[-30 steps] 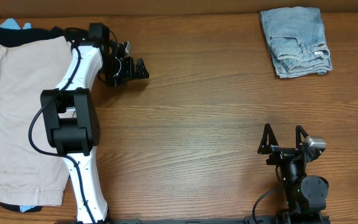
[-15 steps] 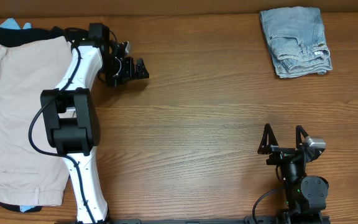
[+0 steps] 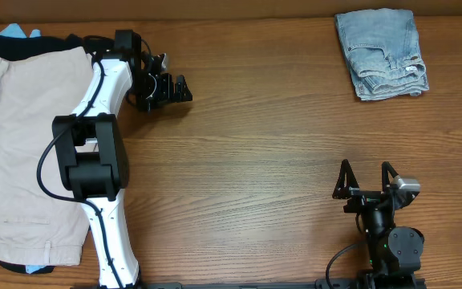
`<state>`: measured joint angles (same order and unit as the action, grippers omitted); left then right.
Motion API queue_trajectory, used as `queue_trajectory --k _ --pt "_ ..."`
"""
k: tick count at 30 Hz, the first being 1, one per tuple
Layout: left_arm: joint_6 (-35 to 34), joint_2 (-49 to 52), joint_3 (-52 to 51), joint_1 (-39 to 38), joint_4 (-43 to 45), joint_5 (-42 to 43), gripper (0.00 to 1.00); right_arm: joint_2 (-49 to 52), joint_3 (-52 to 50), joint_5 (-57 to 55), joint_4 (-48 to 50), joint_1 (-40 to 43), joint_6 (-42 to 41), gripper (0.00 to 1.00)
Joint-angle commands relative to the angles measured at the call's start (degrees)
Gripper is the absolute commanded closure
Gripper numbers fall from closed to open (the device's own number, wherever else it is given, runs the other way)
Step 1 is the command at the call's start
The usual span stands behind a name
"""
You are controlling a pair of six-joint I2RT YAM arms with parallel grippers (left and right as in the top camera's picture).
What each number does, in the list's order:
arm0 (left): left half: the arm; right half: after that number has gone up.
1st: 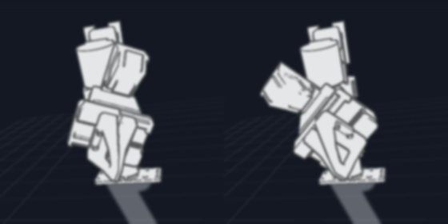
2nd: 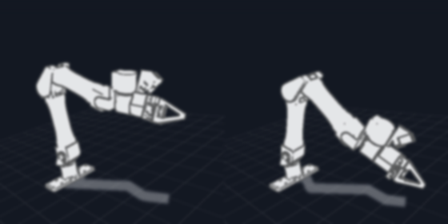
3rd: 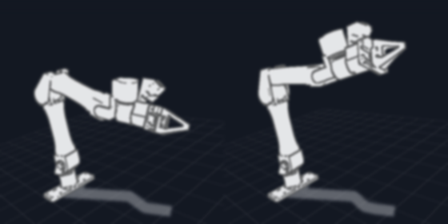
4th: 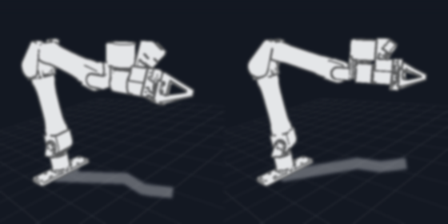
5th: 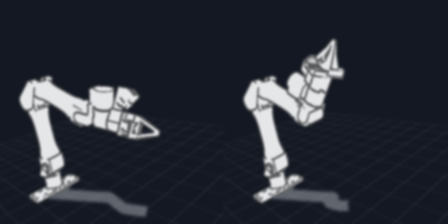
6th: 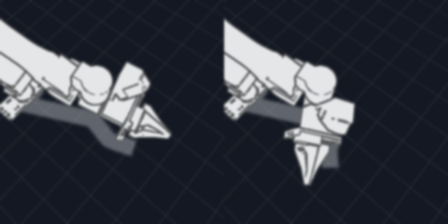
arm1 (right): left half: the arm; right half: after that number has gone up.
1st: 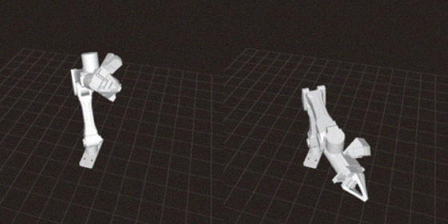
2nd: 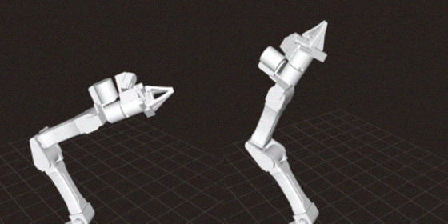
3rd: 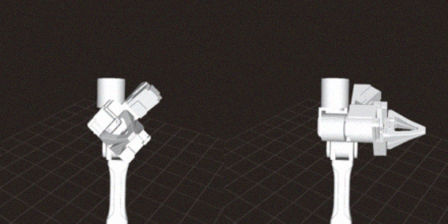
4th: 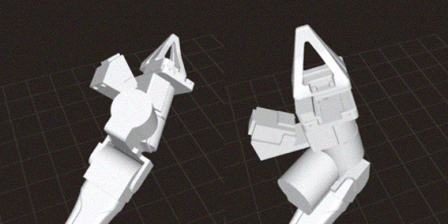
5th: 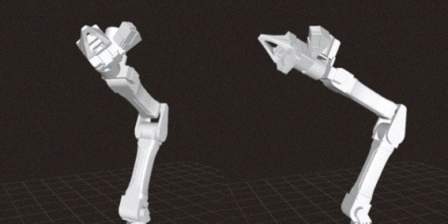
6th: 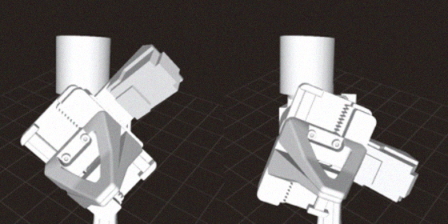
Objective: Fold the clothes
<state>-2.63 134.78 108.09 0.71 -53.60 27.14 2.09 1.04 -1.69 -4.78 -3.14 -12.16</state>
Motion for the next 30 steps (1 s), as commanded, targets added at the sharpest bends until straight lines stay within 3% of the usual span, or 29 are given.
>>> queue_trajectory --k 1,9,21,30 --pt "0.9 2.6 -2.1 -1.2 0.1 -3.9 0.0 -0.7 -0.6 0.1 0.2 -0.5 0.2 0.0" --pt "0.9 -13.3 -2.1 -4.2 0.2 -3.8 0.0 -0.7 -0.6 0.1 0.2 -0.5 0.2 0.0" --pt "1.0 -51.0 -2.1 -6.3 0.0 -4.0 0.0 -0.7 -0.6 0.1 0.2 -0.5 0.2 0.0" --pt "1.4 -73.7 -4.0 -5.9 -2.3 -17.8 0.0 -0.7 -0.6 0.1 0.2 -0.5 0.2 0.0"
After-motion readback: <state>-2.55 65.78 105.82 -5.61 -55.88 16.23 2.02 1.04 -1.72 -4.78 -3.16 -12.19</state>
